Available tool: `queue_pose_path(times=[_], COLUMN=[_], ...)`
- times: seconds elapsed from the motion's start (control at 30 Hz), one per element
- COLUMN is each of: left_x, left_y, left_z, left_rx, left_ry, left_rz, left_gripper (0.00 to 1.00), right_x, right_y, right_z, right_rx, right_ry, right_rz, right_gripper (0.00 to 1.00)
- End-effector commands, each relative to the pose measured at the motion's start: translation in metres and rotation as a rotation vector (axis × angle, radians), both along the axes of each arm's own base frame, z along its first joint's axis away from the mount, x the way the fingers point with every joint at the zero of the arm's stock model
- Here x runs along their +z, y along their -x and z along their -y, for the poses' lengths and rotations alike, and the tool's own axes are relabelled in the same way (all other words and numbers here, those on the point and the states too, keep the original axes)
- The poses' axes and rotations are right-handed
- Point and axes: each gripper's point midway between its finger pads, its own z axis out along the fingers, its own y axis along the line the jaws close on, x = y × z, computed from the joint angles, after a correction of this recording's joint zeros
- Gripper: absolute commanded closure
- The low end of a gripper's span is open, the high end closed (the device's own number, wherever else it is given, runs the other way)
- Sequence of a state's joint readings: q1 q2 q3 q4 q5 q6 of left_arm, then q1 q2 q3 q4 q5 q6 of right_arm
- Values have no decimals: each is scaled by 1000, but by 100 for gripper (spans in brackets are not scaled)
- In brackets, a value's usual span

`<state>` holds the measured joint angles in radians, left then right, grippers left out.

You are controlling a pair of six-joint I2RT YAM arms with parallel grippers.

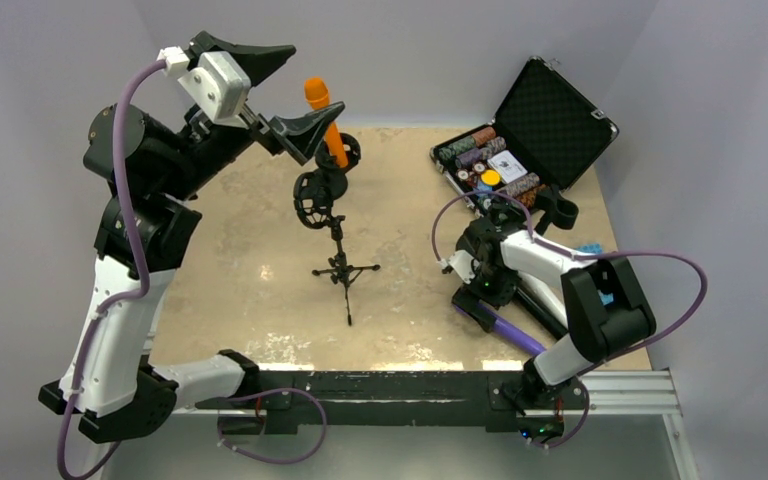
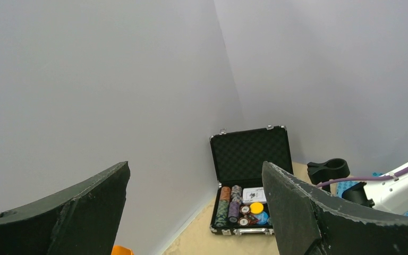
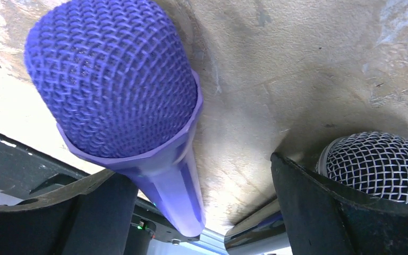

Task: Remove the microphone from the stand

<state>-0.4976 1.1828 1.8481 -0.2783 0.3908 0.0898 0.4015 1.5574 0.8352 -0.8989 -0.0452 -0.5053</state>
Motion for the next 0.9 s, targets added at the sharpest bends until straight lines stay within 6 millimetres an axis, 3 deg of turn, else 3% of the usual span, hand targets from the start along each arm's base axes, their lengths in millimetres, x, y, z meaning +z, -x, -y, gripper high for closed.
queue_pose_path(times=[0.0,0.33,0.47,0.57,0.7,0.87], left_x=[6,-6,-17,-31,-51,-64], left_y=[9,10,11,10,15,31], left_z=[-4,-13,-20,-29,-45,-63], left_rx=[-9,31,66,109,166,192], left_ry=[23,-11,-51,-95,-212,-357], left_rz=[16,5,-2,-25,-71,-149], left_gripper=[1,0,0,0,0,0], right_x=[4,62,83,110,175,291], right_y=[-7,-18,-19,-23,-31,-45], right_z=[4,-41,-56,-78,-119,-161], right_rx=[-2,4,34,68,137,212], right_ry=[4,-182,-258,-390,-675,-992], right_rz=[39,94,120,156,276,484], right_gripper=[4,4,4,4,1,1])
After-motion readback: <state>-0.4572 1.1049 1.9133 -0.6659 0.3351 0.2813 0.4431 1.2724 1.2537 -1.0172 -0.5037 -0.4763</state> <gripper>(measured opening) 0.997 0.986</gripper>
